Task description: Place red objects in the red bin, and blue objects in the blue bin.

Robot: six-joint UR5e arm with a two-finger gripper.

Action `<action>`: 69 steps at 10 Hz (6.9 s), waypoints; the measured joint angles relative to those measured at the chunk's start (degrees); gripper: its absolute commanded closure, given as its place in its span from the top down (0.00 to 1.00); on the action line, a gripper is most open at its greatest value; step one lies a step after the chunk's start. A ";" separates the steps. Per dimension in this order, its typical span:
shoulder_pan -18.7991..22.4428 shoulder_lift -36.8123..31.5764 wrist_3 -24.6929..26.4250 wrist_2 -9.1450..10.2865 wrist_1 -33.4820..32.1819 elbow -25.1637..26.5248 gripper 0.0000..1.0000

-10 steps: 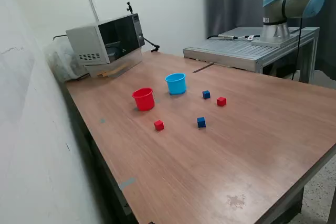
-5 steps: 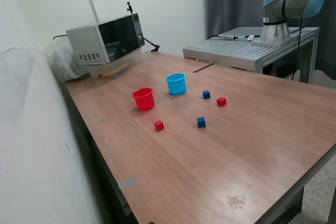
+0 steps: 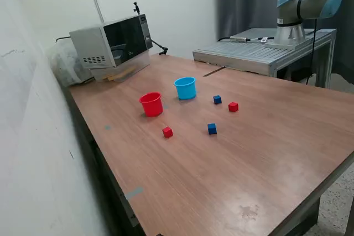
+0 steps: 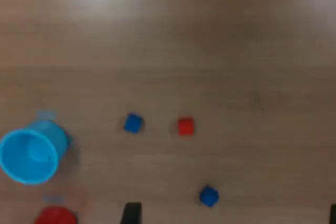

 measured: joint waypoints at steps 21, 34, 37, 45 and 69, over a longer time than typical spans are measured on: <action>-8.84 57.92 -15.16 1.43 -30.50 -30.66 1.00; -8.80 61.00 -15.59 1.65 -33.71 -32.48 0.00; -8.38 60.87 -15.65 1.64 -33.80 -32.04 0.00; -10.56 41.54 -15.70 1.16 -30.16 -20.90 0.00; -4.62 15.47 -0.18 3.09 -18.96 -4.31 1.00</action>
